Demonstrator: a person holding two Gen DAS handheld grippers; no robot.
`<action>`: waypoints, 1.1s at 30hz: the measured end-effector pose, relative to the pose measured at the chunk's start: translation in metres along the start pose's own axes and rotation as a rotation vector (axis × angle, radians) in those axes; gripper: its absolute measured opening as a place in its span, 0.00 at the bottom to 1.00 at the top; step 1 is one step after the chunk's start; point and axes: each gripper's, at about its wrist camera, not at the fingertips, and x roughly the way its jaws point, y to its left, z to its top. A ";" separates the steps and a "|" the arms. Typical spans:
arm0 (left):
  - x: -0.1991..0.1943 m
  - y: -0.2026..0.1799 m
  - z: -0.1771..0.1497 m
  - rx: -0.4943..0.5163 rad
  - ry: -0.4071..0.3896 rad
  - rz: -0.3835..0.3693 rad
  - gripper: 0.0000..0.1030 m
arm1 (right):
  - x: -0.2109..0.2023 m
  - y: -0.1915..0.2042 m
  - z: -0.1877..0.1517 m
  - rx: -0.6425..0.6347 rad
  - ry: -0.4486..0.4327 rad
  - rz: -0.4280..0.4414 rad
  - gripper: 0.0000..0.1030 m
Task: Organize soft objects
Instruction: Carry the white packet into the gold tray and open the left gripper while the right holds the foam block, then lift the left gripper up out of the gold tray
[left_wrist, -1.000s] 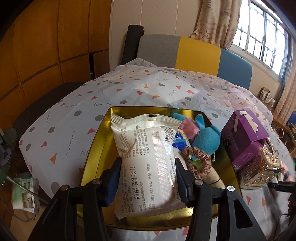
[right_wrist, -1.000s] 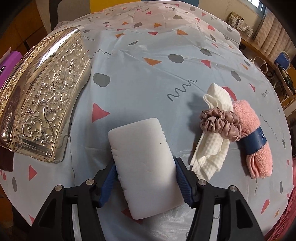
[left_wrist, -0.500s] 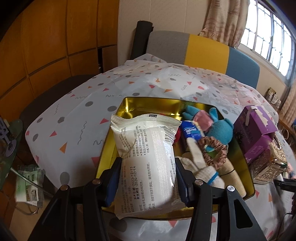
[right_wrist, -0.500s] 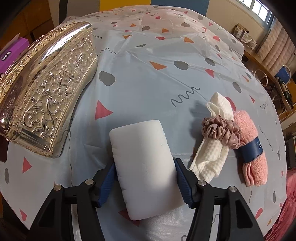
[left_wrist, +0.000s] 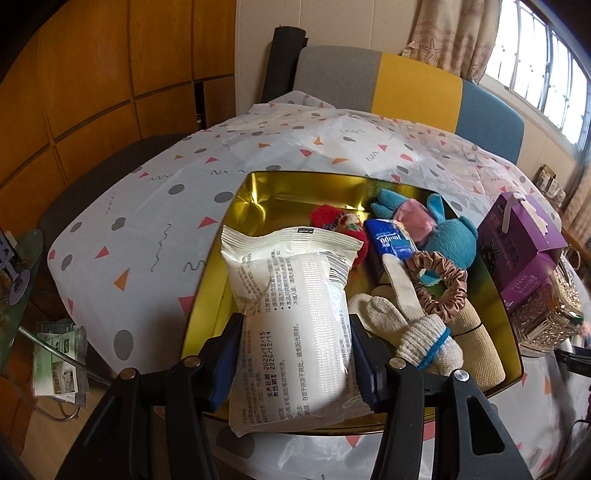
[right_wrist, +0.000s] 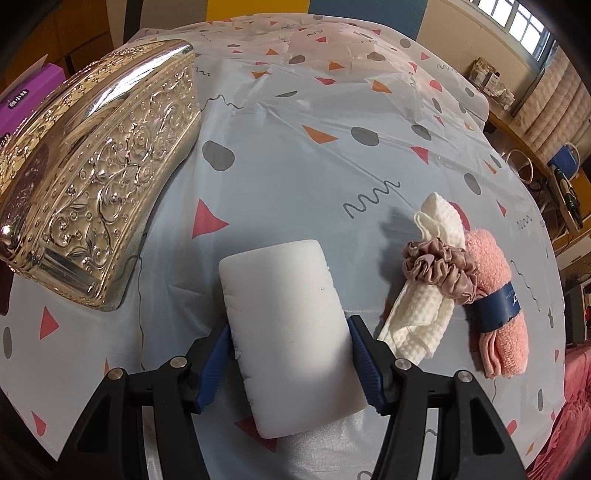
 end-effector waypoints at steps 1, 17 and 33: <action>0.002 -0.002 0.000 0.005 0.005 0.000 0.54 | -0.001 0.001 0.000 -0.003 0.000 -0.001 0.60; 0.010 -0.021 0.006 0.056 -0.003 -0.013 0.58 | -0.002 0.000 0.000 -0.012 -0.001 -0.002 0.60; -0.028 -0.034 0.006 0.062 -0.065 -0.078 0.73 | -0.002 0.001 0.001 -0.015 0.001 -0.009 0.59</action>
